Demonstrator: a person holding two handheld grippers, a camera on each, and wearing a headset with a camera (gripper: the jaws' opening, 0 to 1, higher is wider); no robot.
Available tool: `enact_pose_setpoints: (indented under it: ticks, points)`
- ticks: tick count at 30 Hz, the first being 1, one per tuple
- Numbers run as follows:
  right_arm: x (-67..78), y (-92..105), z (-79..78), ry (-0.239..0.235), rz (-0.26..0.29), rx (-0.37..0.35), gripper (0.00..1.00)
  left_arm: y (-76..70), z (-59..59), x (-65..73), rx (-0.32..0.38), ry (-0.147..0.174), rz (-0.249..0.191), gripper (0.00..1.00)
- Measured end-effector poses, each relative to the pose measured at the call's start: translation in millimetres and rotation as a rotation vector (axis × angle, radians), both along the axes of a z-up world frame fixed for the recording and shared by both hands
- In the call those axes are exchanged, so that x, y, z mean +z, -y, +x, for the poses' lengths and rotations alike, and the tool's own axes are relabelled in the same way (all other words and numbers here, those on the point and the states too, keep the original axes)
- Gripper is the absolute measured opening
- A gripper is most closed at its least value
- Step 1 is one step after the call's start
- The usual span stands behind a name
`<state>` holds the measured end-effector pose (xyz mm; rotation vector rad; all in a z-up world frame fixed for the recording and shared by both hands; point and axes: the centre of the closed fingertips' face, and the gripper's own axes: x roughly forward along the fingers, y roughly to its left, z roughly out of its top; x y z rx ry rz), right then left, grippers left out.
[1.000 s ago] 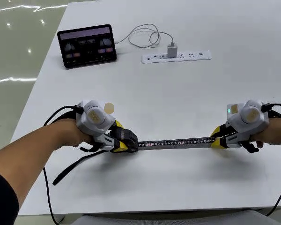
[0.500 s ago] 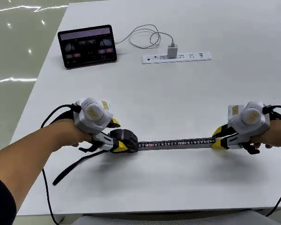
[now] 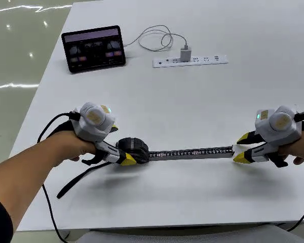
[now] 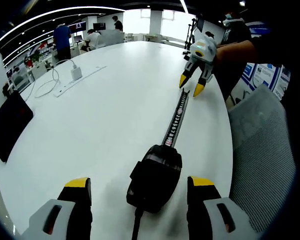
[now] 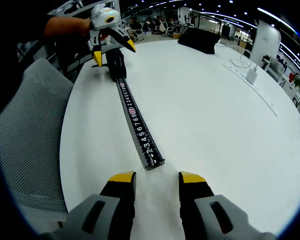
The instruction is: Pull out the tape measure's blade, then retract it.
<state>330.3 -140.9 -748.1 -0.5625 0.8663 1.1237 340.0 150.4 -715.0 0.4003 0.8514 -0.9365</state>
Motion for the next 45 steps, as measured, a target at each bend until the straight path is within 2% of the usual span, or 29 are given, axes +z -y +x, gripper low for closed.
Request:
enact_pose_setpoints:
  ticks: [3,6,8,14,16,18,21,24,27,33,38,40,43,45]
  points:
    - [0.8,1.5,-4.1,0.004,0.008,-0.017,0.31,-3.2,-5.0,-1.1,0.024,-0.004,-0.009,0.75]
    - [0.1,1.9,-9.3,0.002,0.012,-0.027,0.32,-4.1,-11.4,-2.3,0.054,-0.029,-0.042,0.78]
    - [0.0,2.6,-11.8,0.004,0.015,-0.033,0.33,-6.0,-14.3,-2.8,0.069,-0.029,-0.047,0.79]
    - [2.8,2.9,-17.3,0.027,0.048,-0.058,0.36,-9.6,-17.1,-2.6,0.158,-0.002,-0.088,1.0]
    - [3.6,4.5,-19.0,0.034,0.051,-0.068,0.37,-12.6,-18.4,-2.5,0.171,0.009,-0.089,1.0]
    - [4.5,6.8,-20.8,0.036,0.054,-0.084,0.38,-13.5,-22.2,-2.6,0.185,-0.001,-0.102,1.0]
    - [5.7,10.5,-23.5,0.045,0.055,-0.103,0.39,-16.2,-23.8,-2.3,0.198,0.017,-0.108,1.0]
    - [6.4,13.2,-28.2,0.044,0.061,-0.117,0.4,-18.8,-23.9,1.3,0.222,0.032,-0.145,0.99]
    - [9.1,16.2,-31.9,0.055,0.066,-0.131,0.41,-23.1,-27.0,2.9,0.253,0.037,-0.169,0.99]
    - [15.3,21.7,-39.3,0.08,0.089,-0.161,0.47,-31.8,-31.8,10.8,0.303,0.068,-0.21,1.0]
    - [19.6,28.6,-43.5,0.108,0.095,-0.181,0.51,-36.7,-39.7,10.5,0.298,0.09,-0.197,1.0]
    - [21.2,32.8,-44.6,0.119,0.099,-0.197,0.54,-41.1,-41.8,14.8,0.318,0.101,-0.208,1.0]
    - [24.6,39.4,-47.1,0.118,0.118,-0.247,0.59,-49.3,-43.7,26.1,0.35,0.14,-0.23,1.0]
    - [25.9,41.8,-50.1,0.121,0.122,-0.25,0.62,-53.1,-45.9,28.6,0.36,0.144,-0.237,1.0]
